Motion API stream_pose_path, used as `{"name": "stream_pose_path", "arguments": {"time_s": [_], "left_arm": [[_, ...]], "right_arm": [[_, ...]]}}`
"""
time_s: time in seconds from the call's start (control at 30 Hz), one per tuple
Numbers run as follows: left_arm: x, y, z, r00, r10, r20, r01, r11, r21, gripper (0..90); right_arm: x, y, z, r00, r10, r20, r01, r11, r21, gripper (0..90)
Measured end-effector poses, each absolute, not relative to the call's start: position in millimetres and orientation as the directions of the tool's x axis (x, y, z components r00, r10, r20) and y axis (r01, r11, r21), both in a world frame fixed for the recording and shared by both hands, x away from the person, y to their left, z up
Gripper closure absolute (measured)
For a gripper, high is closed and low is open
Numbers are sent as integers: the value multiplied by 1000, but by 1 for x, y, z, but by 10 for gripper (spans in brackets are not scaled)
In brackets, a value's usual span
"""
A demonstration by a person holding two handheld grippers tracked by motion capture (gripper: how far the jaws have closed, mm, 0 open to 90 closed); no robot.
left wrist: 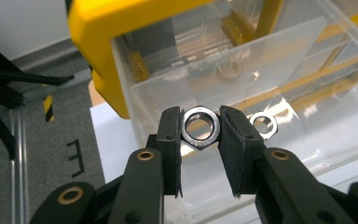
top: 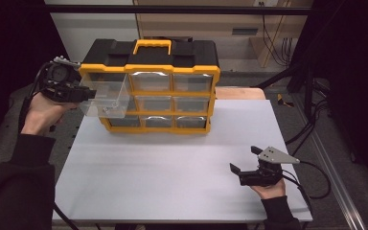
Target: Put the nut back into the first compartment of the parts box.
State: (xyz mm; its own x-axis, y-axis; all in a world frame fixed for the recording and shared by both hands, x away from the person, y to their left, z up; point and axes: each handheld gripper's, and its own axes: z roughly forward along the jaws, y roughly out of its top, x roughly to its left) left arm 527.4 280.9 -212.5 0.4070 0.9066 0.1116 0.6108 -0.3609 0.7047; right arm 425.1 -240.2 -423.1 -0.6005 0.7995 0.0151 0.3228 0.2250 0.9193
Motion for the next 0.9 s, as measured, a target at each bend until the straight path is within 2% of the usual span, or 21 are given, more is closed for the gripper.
{"name": "stream_pose_path", "arguments": {"time_s": [0.27, 0.37, 0.63, 0.8, 0.9], "left_arm": [[527, 281, -213, 399, 911, 107, 603, -349, 718, 685], [525, 282, -210, 400, 913, 88, 586, -328, 741, 637], [506, 287, -201, 434, 898, 68, 477, -294, 828, 437], [491, 289, -207, 473, 877, 78, 386, -287, 877, 280], [484, 291, -212, 488, 871, 65, 346, -262, 901, 216]], "right_arm": [[426, -240, -424, -602, 799, 13, 324, 229, 918, 6], [425, -239, -424, -604, 797, 27, 329, 218, 919, 5], [426, -240, -424, -603, 798, 15, 324, 227, 919, 5], [426, -240, -424, -603, 797, 18, 324, 225, 919, 5], [425, -239, -424, -604, 797, 30, 330, 216, 919, 5]]}}
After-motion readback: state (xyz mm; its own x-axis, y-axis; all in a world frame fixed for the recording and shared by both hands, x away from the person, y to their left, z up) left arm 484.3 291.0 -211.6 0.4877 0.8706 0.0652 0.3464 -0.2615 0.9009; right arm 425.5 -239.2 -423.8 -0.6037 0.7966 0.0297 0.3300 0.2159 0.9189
